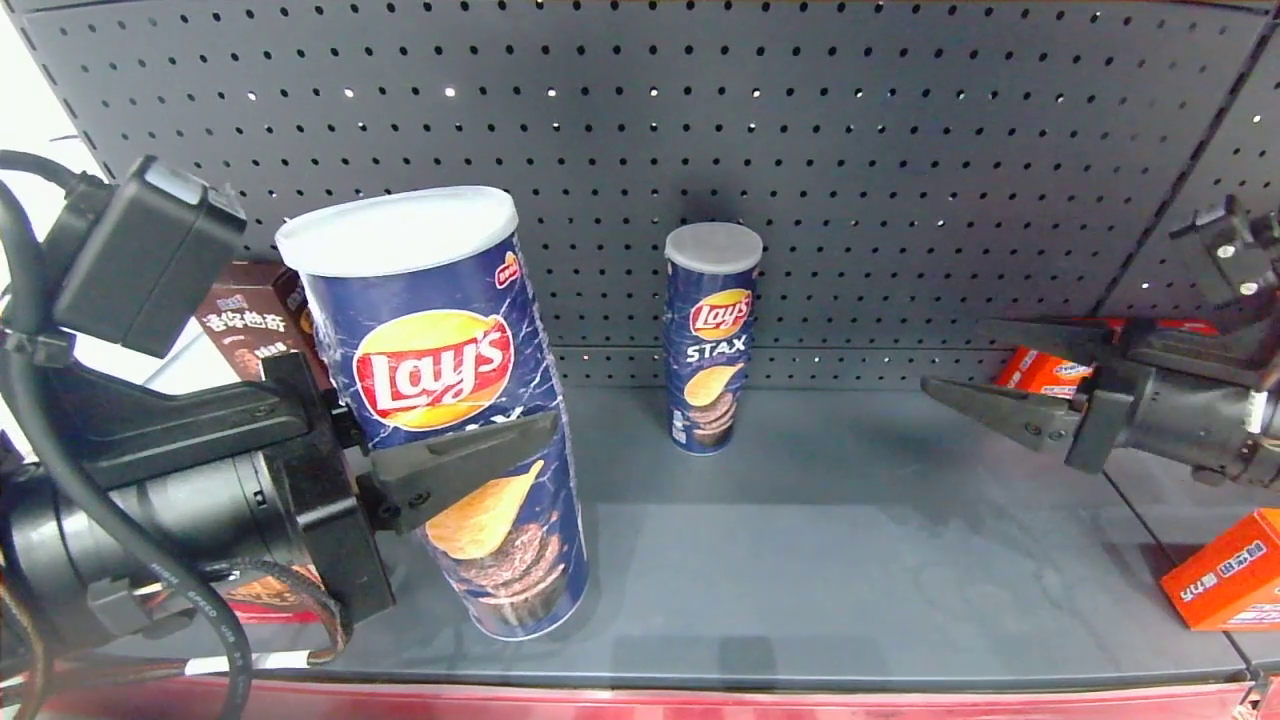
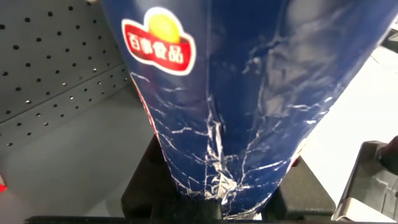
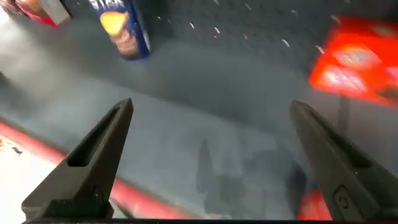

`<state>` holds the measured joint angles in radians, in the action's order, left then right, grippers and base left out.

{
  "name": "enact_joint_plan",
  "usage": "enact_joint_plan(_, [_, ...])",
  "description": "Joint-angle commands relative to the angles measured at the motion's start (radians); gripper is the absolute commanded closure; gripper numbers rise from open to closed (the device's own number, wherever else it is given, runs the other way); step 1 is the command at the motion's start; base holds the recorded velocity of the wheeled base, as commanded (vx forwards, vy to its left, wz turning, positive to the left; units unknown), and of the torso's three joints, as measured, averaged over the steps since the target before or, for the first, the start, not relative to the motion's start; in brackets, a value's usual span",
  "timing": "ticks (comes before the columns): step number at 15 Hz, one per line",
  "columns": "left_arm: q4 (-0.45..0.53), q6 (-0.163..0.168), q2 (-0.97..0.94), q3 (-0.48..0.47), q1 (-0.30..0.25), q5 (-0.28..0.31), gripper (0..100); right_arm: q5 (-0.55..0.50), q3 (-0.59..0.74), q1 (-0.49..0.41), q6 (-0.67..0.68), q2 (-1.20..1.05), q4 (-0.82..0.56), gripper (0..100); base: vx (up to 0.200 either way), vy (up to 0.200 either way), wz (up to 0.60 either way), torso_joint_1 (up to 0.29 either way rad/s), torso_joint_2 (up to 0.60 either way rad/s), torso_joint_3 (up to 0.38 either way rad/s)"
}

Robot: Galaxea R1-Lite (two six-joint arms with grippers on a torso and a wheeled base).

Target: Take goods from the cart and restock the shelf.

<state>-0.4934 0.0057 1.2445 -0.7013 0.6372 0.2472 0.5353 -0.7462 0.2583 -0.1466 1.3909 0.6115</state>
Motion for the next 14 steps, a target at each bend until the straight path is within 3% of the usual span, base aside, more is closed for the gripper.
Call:
enact_joint_plan(1, [-0.001,0.0,-0.002,-0.006,-0.001,0.0,100,0.169,-0.11,-0.01,-0.037,0.191,0.07,0,0.0,0.0,0.0,0.0,0.0,0.0])
enact_joint_plan(5, [-0.001,-0.001,-0.003,-0.006,-0.001,0.001,100,0.39,-0.225,-0.002,-0.039,0.313,0.102,0,0.0,0.0,0.0,0.0,0.0,0.0])
enact_joint_plan(8, [-0.001,-0.007,-0.003,-0.009,-0.001,0.003,100,0.402,-0.354,0.002,-0.039,0.427,0.116,0,0.0,0.0,0.0,0.0,0.0,0.0])
enact_joint_plan(10, [-0.001,-0.029,-0.003,-0.009,0.001,0.004,100,0.405,-0.383,0.022,-0.037,0.462,0.117,0,0.0,0.0,0.0,0.0,0.0,0.0])
enact_joint_plan(14, [-0.002,-0.032,-0.005,-0.024,-0.001,0.004,100,0.403,-0.458,0.073,-0.036,0.554,0.12,0,0.0,0.0,0.0,0.0,0.0,0.0])
